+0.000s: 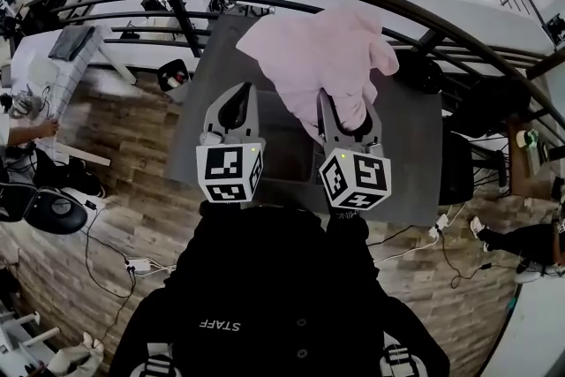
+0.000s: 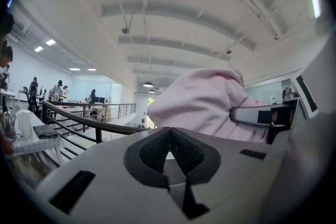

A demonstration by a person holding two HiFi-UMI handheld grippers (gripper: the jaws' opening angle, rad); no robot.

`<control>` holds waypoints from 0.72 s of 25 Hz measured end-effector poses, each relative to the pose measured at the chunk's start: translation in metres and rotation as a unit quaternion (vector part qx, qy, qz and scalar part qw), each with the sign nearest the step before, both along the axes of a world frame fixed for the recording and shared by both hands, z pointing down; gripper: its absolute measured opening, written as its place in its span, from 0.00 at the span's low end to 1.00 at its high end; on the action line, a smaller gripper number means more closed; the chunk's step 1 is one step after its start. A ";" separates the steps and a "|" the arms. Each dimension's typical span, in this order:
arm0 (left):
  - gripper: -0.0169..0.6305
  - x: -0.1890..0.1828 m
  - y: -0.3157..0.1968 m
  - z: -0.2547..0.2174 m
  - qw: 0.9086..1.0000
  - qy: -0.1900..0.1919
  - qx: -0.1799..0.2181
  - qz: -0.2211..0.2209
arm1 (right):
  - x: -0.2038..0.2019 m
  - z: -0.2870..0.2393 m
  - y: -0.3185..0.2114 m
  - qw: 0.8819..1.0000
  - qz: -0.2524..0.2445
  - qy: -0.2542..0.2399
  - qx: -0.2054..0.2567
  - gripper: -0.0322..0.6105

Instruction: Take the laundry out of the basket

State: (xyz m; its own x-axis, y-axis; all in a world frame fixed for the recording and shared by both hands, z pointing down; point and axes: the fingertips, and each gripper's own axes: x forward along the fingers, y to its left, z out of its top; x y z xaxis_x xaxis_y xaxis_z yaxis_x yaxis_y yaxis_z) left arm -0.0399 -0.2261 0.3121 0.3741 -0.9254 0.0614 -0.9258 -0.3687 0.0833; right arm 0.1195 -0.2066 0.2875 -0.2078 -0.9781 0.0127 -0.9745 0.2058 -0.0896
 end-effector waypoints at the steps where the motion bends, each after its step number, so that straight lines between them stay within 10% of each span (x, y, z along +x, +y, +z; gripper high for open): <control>1: 0.03 0.001 0.001 0.001 1.000 0.000 -0.001 0.001 | 0.000 0.001 0.001 1.000 0.001 0.000 0.000 0.42; 18: 0.03 0.005 0.008 0.002 1.000 -0.004 -0.003 0.005 | -0.008 0.007 0.004 1.000 -0.004 0.008 -0.003 0.43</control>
